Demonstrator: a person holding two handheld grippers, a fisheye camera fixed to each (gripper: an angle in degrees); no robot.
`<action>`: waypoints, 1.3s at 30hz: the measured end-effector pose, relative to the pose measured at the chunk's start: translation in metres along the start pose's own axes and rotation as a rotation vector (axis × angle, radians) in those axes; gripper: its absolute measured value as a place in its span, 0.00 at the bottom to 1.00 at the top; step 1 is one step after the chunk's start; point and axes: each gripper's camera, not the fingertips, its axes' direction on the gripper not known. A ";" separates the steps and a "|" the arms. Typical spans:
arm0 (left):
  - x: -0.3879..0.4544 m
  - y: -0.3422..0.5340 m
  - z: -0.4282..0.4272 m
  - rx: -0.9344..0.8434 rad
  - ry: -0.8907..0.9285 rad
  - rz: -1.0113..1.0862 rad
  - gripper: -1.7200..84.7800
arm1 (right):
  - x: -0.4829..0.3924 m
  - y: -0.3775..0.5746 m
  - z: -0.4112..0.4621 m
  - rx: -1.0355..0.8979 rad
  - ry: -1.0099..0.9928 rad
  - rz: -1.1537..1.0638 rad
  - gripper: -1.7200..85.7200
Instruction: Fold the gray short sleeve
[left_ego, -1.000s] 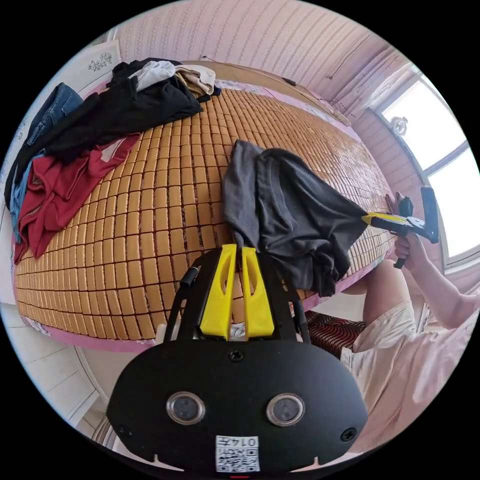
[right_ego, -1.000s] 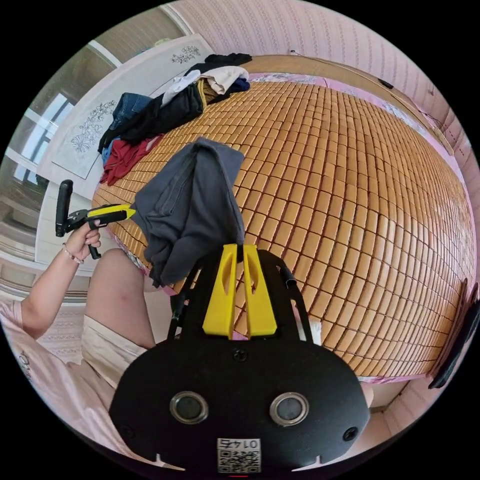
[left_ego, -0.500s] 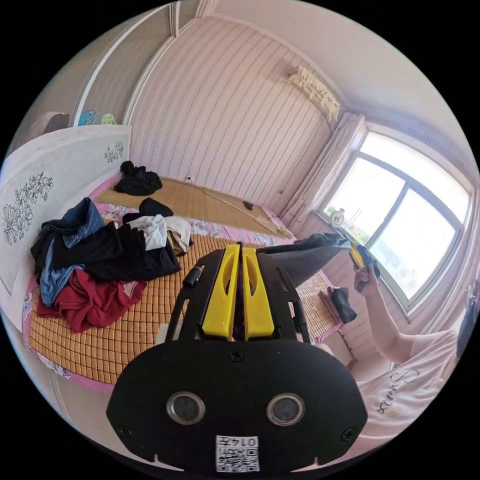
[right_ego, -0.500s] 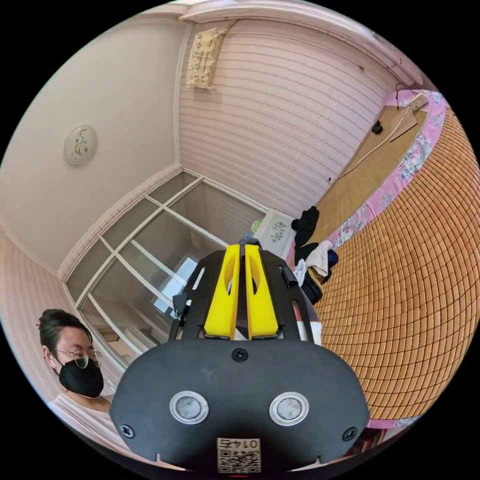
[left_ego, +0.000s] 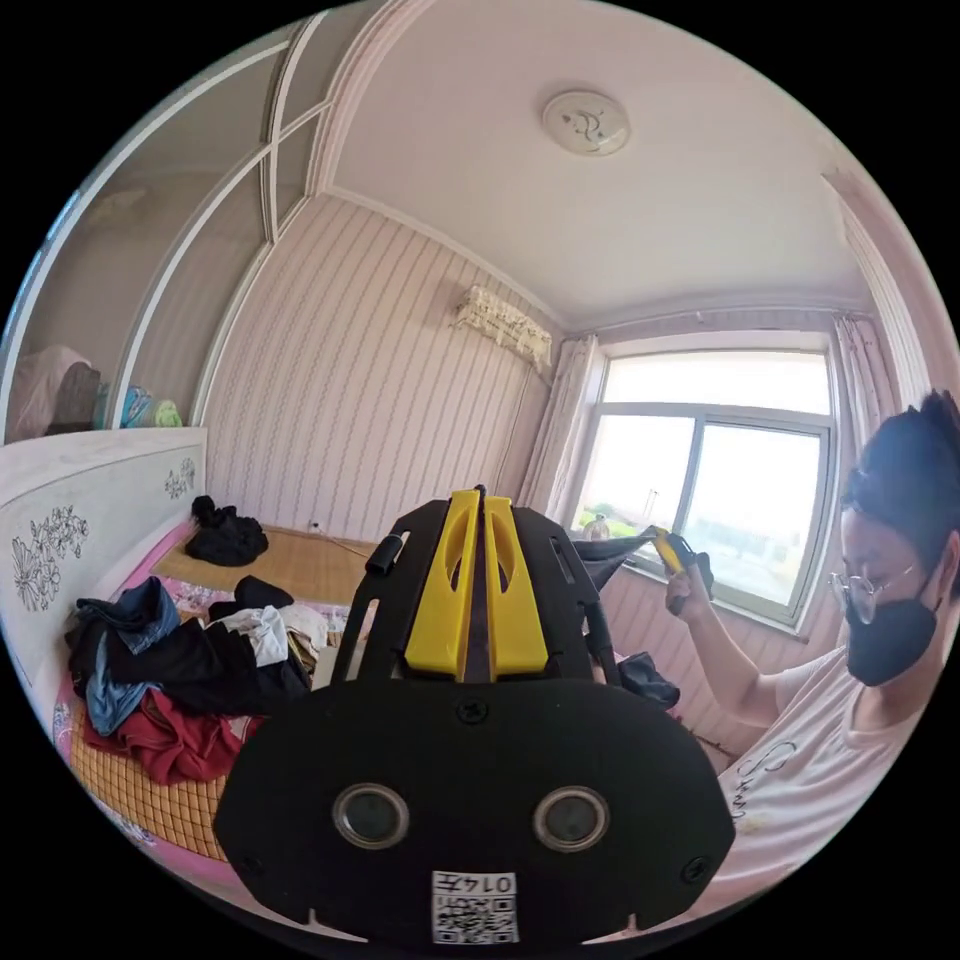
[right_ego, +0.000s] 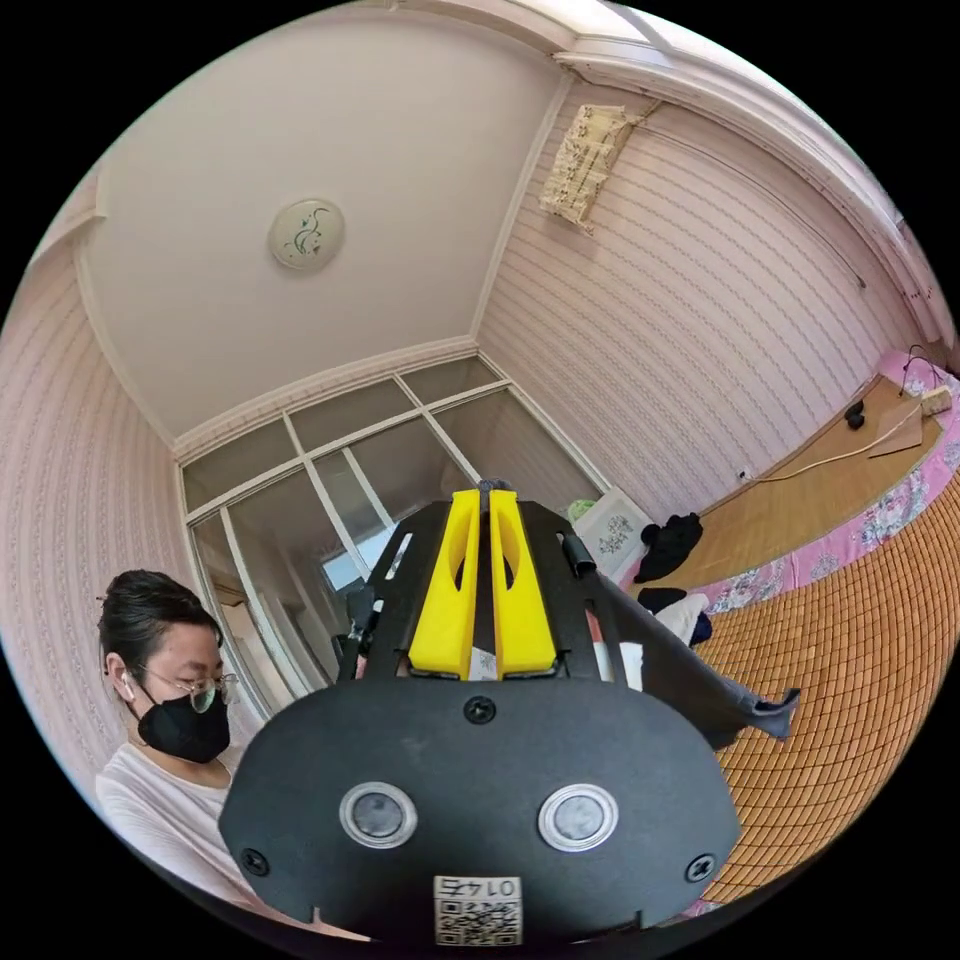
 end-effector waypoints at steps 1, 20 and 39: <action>0.006 -0.005 -0.009 0.058 0.031 0.002 0.01 | -0.020 -0.007 -0.009 0.026 -0.043 -0.053 0.03; -0.080 0.036 0.256 -0.418 -0.198 -0.281 0.01 | 0.184 -0.035 0.042 -0.143 0.519 0.419 0.03; -0.079 0.206 0.358 -0.878 -0.226 -0.196 0.01 | 0.309 0.082 0.024 -0.441 0.652 0.502 0.03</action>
